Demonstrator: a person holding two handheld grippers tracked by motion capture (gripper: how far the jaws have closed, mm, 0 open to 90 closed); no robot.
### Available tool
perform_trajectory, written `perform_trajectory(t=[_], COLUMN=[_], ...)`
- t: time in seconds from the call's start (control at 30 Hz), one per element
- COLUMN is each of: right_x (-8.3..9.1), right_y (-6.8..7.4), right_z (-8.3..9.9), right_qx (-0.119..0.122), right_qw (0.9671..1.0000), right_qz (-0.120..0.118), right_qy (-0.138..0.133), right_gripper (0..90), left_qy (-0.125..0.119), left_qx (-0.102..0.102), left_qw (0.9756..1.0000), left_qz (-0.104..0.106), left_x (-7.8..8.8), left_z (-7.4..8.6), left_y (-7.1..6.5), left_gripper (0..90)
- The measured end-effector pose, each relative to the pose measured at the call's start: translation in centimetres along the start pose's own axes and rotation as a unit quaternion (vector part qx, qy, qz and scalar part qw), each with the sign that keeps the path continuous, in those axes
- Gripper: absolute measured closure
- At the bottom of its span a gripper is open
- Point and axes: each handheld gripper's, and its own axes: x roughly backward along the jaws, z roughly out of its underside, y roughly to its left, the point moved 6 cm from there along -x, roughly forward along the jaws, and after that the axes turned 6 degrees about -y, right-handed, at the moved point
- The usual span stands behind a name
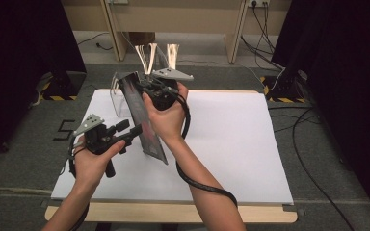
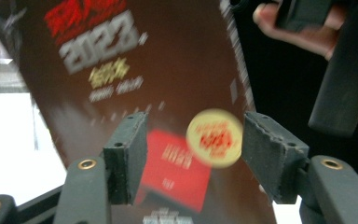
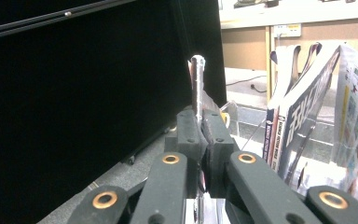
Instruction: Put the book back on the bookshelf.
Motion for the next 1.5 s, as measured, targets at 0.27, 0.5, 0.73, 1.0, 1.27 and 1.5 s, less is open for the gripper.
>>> perform_trajectory(t=[0.27,0.5,0.73,1.0,1.27,1.5], right_x=[0.2,0.2,0.1,-0.1,-0.2,-0.4], right_y=[0.1,0.2,0.5,0.9,1.3,2.1], right_z=[0.1,0.5,0.6,1.0,1.4,2.0], right_qx=[0.002,0.006,0.009,0.012,0.004,0.016], right_qw=[0.9998,0.9995,0.9994,0.9992,0.9989,0.9985], right_qz=[0.004,0.007,0.007,0.009,0.000,-0.006], right_qy=[0.018,0.030,0.034,0.036,0.046,0.053], right_gripper=[87.3,87.2,87.2,87.1,86.9,86.7], left_qy=[0.020,0.039,0.046,0.037,0.045,0.047], left_qx=[0.006,-0.022,-0.028,-0.035,-0.002,0.013], left_qw=[0.9997,0.9989,0.9979,0.9970,0.9974,0.9975], left_qz=[0.014,-0.010,-0.035,-0.057,-0.057,-0.052], left_x=[-1.4,-2.9,-4.4,-5.0,-4.9,-4.1], left_z=[-0.9,-0.7,-0.1,0.1,1.3,1.9], left_y=[-1.4,-1.5,-1.6,-1.2,-0.3,0.0], left_gripper=[35.3,34.6,34.8,37.5,41.0,53.7])
